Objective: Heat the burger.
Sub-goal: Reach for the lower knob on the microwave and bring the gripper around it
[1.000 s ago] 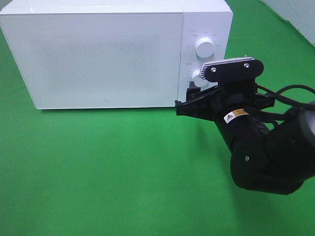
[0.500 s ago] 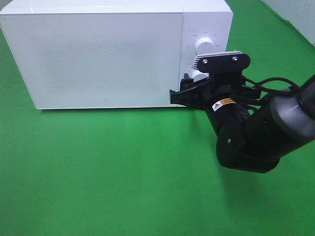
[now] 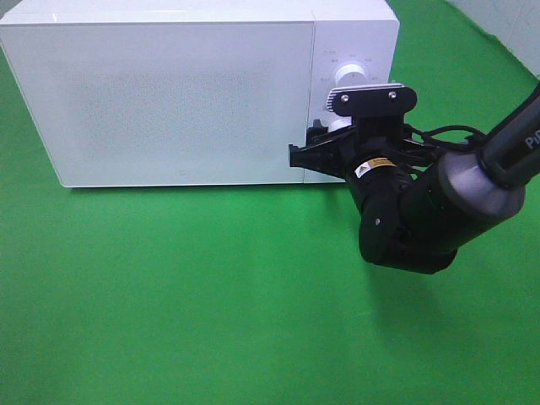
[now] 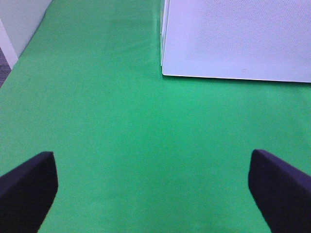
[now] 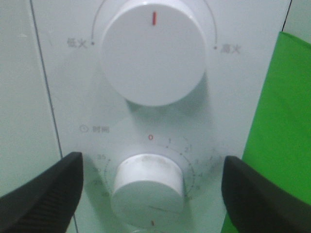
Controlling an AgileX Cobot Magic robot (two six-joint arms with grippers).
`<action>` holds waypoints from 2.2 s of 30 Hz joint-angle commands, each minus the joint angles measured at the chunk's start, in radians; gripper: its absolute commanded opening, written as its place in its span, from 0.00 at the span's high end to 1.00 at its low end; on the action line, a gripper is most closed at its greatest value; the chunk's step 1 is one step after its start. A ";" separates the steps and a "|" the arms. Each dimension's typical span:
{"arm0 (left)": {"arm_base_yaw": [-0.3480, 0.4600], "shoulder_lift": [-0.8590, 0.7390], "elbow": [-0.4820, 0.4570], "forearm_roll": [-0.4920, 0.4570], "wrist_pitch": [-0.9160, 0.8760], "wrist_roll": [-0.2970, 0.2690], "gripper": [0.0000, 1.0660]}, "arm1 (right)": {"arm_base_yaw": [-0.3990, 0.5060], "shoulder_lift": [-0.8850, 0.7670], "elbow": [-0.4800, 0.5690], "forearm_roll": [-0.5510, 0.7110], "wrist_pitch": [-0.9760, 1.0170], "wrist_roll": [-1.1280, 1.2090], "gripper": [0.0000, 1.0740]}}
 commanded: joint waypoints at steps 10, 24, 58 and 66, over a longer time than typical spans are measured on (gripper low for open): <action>0.004 -0.016 0.003 0.002 -0.004 0.000 0.06 | -0.012 0.026 -0.016 -0.031 0.003 0.024 0.31; 0.004 -0.016 0.003 0.002 -0.004 0.000 0.06 | -0.012 0.005 -0.021 -0.025 -0.033 0.024 0.32; 0.004 -0.016 0.003 0.002 -0.004 0.000 0.06 | -0.012 0.029 -0.021 -0.318 -0.088 0.939 1.00; 0.004 -0.016 0.003 0.002 -0.004 0.000 0.06 | -0.012 0.029 -0.021 -0.367 -0.088 1.292 1.00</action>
